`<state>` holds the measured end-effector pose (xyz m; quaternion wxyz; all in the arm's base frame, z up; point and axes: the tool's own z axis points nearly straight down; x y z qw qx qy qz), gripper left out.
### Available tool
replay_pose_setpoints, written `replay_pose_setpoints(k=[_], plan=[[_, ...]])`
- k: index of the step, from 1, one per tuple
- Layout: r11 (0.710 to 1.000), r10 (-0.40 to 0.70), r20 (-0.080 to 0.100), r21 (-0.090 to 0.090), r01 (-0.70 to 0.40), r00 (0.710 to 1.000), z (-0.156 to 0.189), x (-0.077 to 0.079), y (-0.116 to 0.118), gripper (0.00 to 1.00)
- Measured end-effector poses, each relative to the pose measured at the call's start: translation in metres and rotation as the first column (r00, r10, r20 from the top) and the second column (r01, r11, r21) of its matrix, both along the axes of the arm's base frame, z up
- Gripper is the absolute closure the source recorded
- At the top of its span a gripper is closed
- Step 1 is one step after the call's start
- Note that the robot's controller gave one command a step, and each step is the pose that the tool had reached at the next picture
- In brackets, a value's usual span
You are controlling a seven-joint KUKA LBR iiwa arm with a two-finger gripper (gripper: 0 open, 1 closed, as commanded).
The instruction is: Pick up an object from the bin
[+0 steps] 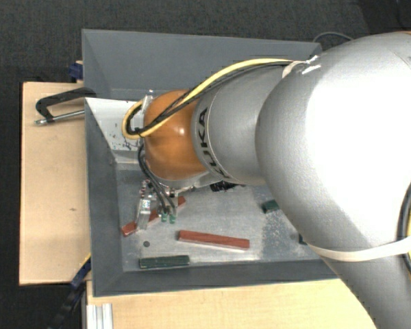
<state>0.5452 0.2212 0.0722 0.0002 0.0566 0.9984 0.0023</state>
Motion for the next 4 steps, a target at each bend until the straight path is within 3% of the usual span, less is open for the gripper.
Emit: replay_pose_setpoints(k=[1, 2, 3, 4], plan=[[1.000, 0.014, -0.002, -0.003, -0.014, 1.000, 0.052, 0.015, -0.004, 1.00], [1.000, 0.012, -0.001, -0.003, -0.012, 1.000, 0.056, -0.031, 0.010, 0.00], [1.000, 0.011, 0.000, -0.003, -0.011, 1.000, 0.057, -0.031, 0.010, 0.00], [0.980, 0.198, 0.004, -0.003, -0.198, 0.980, 0.001, 0.034, -0.006, 1.00]])
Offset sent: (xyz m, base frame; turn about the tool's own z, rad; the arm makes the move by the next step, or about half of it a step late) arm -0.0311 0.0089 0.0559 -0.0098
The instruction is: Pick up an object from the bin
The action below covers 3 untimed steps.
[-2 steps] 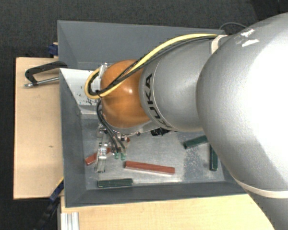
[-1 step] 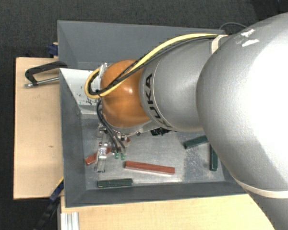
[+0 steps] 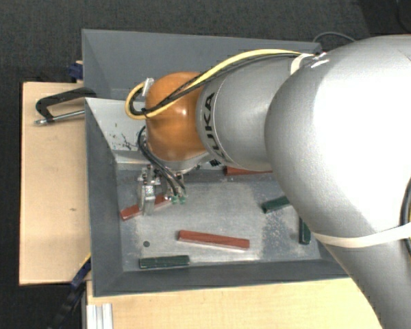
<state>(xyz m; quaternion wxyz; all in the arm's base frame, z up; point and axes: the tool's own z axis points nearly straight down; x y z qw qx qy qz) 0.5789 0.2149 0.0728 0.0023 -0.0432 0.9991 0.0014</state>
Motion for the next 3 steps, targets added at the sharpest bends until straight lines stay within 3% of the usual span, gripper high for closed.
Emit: replay_pose_setpoints(k=[1, 2, 3], plan=[[1.000, 0.000, 0.000, 0.000, 0.000, 1.000, 0.000, 0.000, 0.000, 1.00], [1.000, -0.007, -0.006, -0.002, 0.007, 1.000, 0.054, -0.010, -0.003, 1.00], [1.000, 0.022, 0.001, 0.000, -0.022, 1.000, 0.092, -0.009, -0.014, 0.00]])
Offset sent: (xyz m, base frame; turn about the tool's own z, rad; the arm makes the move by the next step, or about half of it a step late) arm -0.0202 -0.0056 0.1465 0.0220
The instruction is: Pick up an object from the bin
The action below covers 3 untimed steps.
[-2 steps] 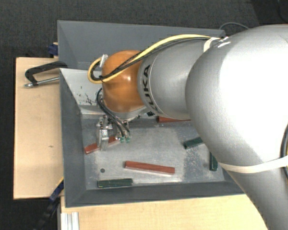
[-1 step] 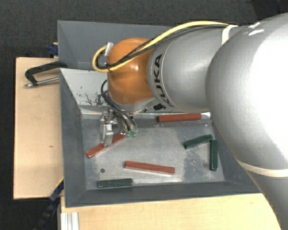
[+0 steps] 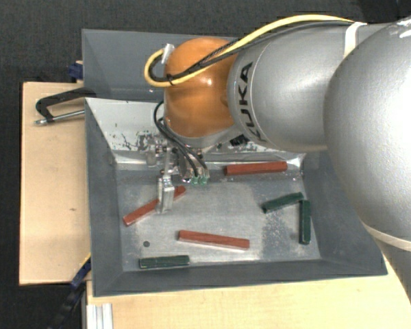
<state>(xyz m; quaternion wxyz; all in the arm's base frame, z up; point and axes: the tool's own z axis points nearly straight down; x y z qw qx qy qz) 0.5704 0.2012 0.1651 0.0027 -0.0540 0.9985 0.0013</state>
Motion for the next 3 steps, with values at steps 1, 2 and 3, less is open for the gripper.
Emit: replay_pose_setpoints(k=[1, 2, 3], plan=[[1.000, 0.000, 0.000, 0.000, 0.000, 1.000, 0.000, 0.000, 0.000, 0.00], [0.993, 0.116, 0.004, -0.001, -0.116, 0.993, -0.020, -0.012, 0.005, 0.00], [0.928, 0.373, 0.004, -0.002, -0.373, 0.928, -0.082, 0.003, 0.017, 0.00]])
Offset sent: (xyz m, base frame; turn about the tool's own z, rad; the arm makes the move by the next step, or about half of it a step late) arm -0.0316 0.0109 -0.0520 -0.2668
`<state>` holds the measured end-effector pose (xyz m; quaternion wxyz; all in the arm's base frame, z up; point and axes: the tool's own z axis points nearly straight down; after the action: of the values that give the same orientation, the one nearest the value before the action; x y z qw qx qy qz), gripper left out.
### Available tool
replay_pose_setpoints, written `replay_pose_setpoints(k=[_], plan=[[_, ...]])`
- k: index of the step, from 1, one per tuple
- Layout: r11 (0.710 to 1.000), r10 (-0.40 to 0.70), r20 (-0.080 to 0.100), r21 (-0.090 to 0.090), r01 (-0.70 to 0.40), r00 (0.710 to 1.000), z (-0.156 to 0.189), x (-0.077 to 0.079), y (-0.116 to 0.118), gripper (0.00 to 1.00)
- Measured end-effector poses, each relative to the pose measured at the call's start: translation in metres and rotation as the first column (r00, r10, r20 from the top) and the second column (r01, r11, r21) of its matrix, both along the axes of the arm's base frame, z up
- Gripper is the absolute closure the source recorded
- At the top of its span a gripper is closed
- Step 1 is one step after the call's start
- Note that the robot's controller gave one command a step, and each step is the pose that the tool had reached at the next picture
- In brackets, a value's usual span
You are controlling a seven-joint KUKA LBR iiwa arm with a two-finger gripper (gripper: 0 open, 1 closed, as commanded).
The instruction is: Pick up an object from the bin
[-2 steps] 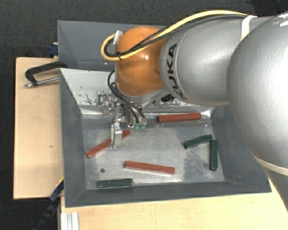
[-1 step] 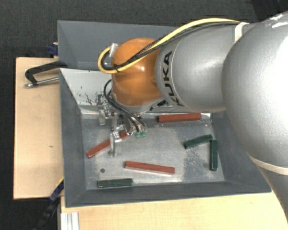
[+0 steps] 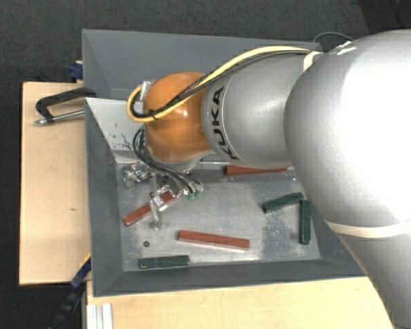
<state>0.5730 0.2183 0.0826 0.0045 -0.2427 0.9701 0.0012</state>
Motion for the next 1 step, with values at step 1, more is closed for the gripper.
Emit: replay_pose_setpoints(k=[1], plan=[[0.973, 0.230, -0.002, -0.002, -0.230, 0.973, -0.0108, 0.0167, 0.0035, 1.00]])
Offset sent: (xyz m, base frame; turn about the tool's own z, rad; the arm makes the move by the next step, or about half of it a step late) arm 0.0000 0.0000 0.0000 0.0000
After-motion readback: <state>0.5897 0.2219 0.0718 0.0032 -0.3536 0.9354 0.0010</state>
